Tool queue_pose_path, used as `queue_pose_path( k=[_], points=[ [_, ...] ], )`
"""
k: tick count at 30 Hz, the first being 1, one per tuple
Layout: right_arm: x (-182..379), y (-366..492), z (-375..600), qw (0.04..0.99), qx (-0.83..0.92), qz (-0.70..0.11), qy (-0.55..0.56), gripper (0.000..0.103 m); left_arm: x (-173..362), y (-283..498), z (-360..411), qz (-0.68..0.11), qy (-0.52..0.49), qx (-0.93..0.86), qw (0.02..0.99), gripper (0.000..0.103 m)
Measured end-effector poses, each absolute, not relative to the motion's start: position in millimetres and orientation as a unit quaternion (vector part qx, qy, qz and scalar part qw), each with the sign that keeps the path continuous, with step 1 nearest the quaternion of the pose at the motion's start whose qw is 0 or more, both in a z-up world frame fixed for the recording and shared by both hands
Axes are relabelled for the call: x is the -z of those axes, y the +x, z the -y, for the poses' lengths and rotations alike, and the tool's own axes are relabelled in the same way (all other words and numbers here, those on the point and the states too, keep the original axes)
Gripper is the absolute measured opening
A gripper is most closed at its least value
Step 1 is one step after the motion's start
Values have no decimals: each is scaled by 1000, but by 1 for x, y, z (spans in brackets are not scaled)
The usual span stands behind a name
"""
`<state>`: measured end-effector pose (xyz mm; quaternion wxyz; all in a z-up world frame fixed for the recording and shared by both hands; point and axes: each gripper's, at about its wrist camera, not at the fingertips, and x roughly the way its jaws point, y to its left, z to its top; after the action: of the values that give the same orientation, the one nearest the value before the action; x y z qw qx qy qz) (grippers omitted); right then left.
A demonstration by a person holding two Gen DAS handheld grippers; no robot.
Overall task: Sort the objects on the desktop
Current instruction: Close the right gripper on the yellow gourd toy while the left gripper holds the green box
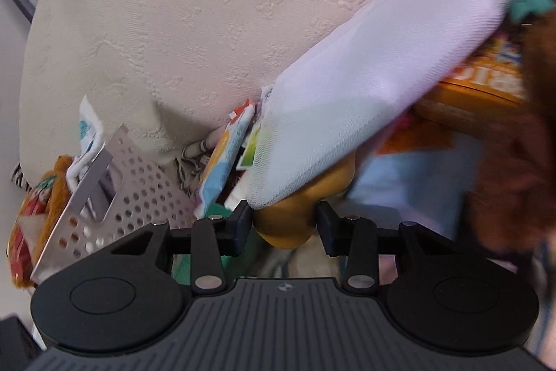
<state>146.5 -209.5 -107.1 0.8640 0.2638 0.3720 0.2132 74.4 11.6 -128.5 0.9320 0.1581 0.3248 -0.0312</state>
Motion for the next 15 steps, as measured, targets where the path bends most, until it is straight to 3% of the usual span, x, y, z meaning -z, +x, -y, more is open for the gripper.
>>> queue_pose_path(
  k=[15],
  points=[
    [89, 67, 224, 881, -221, -351, 227, 45, 104, 27, -3, -299, 144, 40, 943, 41]
  ],
)
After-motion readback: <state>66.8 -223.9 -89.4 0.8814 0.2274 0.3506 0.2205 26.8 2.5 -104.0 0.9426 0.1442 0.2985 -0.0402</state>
